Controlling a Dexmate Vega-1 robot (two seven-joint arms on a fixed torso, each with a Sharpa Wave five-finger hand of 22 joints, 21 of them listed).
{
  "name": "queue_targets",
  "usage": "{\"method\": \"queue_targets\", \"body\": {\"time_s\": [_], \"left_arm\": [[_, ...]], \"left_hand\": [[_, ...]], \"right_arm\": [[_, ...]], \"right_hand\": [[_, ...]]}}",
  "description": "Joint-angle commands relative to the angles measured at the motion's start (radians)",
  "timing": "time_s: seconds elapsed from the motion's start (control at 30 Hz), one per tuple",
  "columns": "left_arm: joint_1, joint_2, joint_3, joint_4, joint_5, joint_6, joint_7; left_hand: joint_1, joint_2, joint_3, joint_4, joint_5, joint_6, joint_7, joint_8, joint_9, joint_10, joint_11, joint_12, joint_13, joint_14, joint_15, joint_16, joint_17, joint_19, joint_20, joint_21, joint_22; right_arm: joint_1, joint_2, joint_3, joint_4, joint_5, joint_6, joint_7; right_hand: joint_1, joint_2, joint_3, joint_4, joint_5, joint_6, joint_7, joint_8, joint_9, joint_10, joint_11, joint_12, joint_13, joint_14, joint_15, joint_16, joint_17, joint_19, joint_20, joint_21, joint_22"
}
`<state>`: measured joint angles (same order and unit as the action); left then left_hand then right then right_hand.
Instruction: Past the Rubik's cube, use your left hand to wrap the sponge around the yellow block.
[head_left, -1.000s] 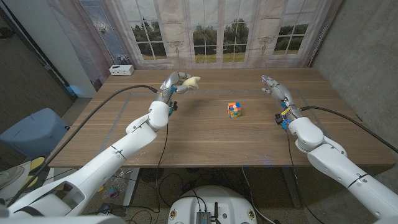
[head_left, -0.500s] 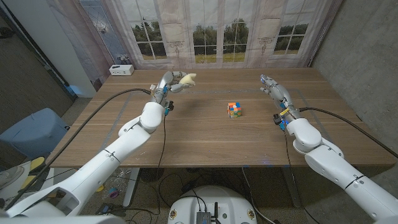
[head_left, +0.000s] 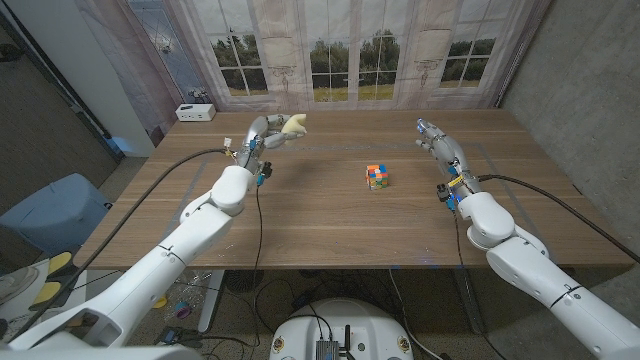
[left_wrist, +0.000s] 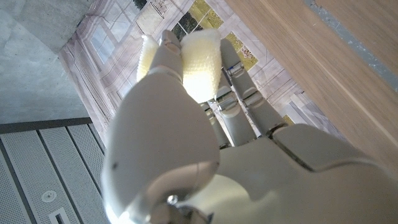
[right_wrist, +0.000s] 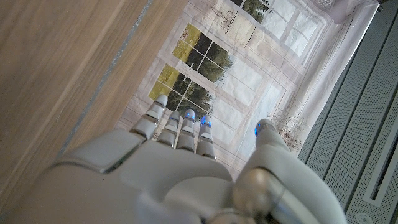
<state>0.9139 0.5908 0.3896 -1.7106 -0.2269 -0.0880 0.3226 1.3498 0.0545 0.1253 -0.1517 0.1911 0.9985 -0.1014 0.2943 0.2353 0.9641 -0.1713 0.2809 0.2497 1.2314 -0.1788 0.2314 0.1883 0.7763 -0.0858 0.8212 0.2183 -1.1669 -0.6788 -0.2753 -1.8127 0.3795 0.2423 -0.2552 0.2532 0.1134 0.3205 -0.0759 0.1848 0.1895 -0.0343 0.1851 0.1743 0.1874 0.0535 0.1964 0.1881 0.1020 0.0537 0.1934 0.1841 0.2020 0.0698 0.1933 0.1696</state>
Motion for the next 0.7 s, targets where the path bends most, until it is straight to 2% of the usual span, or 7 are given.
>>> {"method": "queue_targets", "body": {"time_s": [0.03, 0.1, 0.13, 0.27, 0.37, 0.7], "left_arm": [[0.032, -0.004, -0.042, 0.006, -0.153, -0.060, -0.068], [0.039, -0.003, -0.048, 0.004, -0.176, -0.062, -0.077], [0.042, -0.002, -0.051, 0.002, -0.188, -0.061, -0.082], [0.049, 0.009, -0.060, -0.003, -0.216, -0.057, -0.094], [0.051, 0.016, -0.067, -0.002, -0.242, -0.055, -0.111], [0.032, 0.015, -0.087, 0.062, -0.376, -0.067, -0.217]], "left_hand": [[0.075, 0.084, 0.020, 0.008, -0.004, 0.064, 0.074, 0.001, 0.002, 0.111, 0.054, 0.004, 0.142, 0.068, -0.061, -0.001, 0.006, -0.008, -0.106, 0.012, 0.000], [0.076, 0.084, 0.021, 0.008, -0.005, 0.063, 0.074, 0.000, 0.003, 0.112, 0.054, 0.003, 0.143, 0.069, -0.061, -0.001, 0.006, -0.010, -0.106, 0.015, -0.001], [0.076, 0.083, 0.021, 0.008, -0.005, 0.064, 0.072, 0.000, 0.003, 0.113, 0.043, 0.002, 0.145, 0.068, -0.061, -0.002, 0.006, -0.011, -0.106, 0.019, -0.002], [0.075, 0.084, 0.023, 0.008, -0.006, 0.063, 0.072, 0.000, 0.004, 0.111, 0.058, -0.001, 0.147, 0.069, -0.061, -0.001, 0.006, -0.015, -0.106, 0.026, -0.003], [0.075, 0.084, 0.023, 0.008, -0.006, 0.062, 0.072, -0.001, 0.005, 0.111, 0.053, -0.002, 0.147, 0.069, -0.061, -0.002, 0.006, -0.016, -0.106, 0.030, -0.003], [0.074, 0.085, 0.026, 0.009, -0.007, 0.062, 0.075, -0.001, 0.007, 0.111, 0.055, -0.007, 0.153, 0.071, -0.061, -0.002, 0.006, -0.022, -0.105, 0.044, -0.006]], "right_arm": [[-0.032, 0.011, 0.012, -0.018, 0.008, 0.041, -0.004], [-0.039, 0.016, 0.014, -0.017, 0.014, 0.056, 0.001], [-0.041, 0.018, 0.014, -0.017, 0.015, 0.062, 0.001], [-0.050, 0.030, 0.012, -0.019, 0.012, 0.082, -0.002], [-0.059, 0.038, 0.009, -0.027, 0.004, 0.084, -0.011], [-0.093, 0.069, 0.000, -0.064, -0.030, 0.089, -0.057]], "right_hand": [[0.008, 0.004, 0.007, -0.002, -0.002, 0.008, 0.001, 0.004, 0.006, 0.007, -0.004, 0.001, 0.002, 0.004, 0.002, 0.003, 0.001, 0.001, 0.009, 0.003, 0.006], [0.008, 0.004, 0.007, -0.003, -0.003, 0.008, 0.000, 0.004, 0.006, 0.008, -0.005, 0.001, 0.002, 0.005, 0.003, 0.003, 0.001, 0.001, 0.009, 0.003, 0.006], [0.007, 0.004, 0.007, -0.002, -0.003, 0.008, 0.001, 0.004, 0.006, 0.008, -0.004, 0.001, 0.002, 0.005, 0.003, 0.003, 0.001, 0.001, 0.009, 0.003, 0.006], [0.008, 0.004, 0.008, -0.003, -0.003, 0.009, 0.001, 0.004, 0.006, 0.008, -0.004, 0.001, 0.002, 0.008, 0.003, 0.004, 0.001, 0.001, 0.010, 0.003, 0.006], [0.009, 0.004, 0.008, -0.004, -0.003, 0.011, 0.002, 0.004, 0.006, 0.008, -0.004, 0.000, 0.002, 0.010, 0.004, 0.004, 0.001, 0.002, 0.010, 0.003, 0.006], [0.012, 0.004, 0.010, -0.007, -0.003, 0.018, 0.002, 0.006, 0.006, 0.014, -0.002, 0.002, 0.002, 0.015, 0.006, 0.006, 0.001, 0.004, 0.013, 0.004, 0.006]]}}
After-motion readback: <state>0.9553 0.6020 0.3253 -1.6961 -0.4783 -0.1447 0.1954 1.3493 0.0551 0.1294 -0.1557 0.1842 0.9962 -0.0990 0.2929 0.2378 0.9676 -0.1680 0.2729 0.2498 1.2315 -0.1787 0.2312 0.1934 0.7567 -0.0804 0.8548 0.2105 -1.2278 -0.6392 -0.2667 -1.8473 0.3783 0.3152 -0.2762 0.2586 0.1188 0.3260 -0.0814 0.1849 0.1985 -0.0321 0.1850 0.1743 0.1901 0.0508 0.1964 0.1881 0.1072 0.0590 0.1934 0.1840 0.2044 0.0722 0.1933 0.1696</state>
